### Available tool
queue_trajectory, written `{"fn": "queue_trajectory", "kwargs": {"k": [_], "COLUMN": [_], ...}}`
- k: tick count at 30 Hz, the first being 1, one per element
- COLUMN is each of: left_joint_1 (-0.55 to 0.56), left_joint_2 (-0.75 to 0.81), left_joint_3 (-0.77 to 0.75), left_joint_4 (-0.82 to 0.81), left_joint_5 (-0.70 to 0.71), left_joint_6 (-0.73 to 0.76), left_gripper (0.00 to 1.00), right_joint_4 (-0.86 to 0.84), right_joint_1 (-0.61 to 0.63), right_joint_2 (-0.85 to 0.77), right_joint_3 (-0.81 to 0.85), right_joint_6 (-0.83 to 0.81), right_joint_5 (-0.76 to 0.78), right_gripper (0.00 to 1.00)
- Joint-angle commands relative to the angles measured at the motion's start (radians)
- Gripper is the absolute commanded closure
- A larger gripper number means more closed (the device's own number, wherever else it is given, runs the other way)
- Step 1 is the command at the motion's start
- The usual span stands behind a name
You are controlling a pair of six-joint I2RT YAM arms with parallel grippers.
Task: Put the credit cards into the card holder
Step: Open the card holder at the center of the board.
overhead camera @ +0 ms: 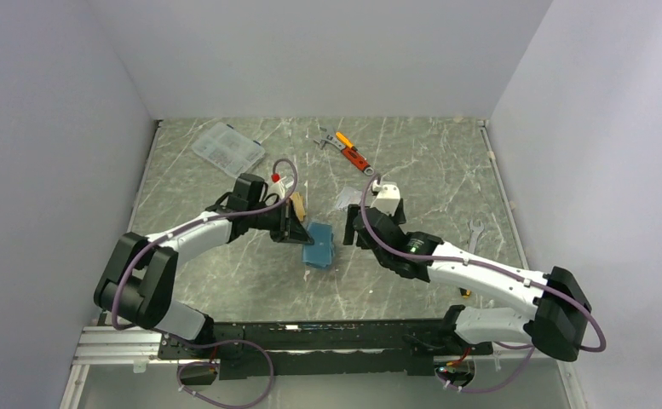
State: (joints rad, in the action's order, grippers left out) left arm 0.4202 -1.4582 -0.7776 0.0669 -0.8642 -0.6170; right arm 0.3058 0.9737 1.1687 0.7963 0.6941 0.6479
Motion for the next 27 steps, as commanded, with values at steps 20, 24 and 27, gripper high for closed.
{"fn": "queue_trajectory", "kwargs": {"k": [20,24,27], "left_joint_1": [0.111,0.115,0.128], "left_joint_2": [-0.133,-0.146,-0.151], "left_joint_3": [0.067,0.059,0.055], "left_joint_4": [-0.133,-0.109,-0.079], "left_joint_5": [0.128,0.16,0.207], "left_joint_6": [-0.002,0.013,0.03], "left_gripper": [1.0,0.99,0.88], "right_joint_4": [-0.09,-0.126,-0.14], "right_joint_1": [0.007,0.009,0.012], "right_joint_2": [0.182,0.203,0.238], "right_joint_3": [-0.055,-0.08,-0.084], "right_joint_6": [0.025,0.024,0.027], "right_joint_5": [-0.349,-0.393,-0.412], "right_gripper": [0.24,0.29,0.29]}}
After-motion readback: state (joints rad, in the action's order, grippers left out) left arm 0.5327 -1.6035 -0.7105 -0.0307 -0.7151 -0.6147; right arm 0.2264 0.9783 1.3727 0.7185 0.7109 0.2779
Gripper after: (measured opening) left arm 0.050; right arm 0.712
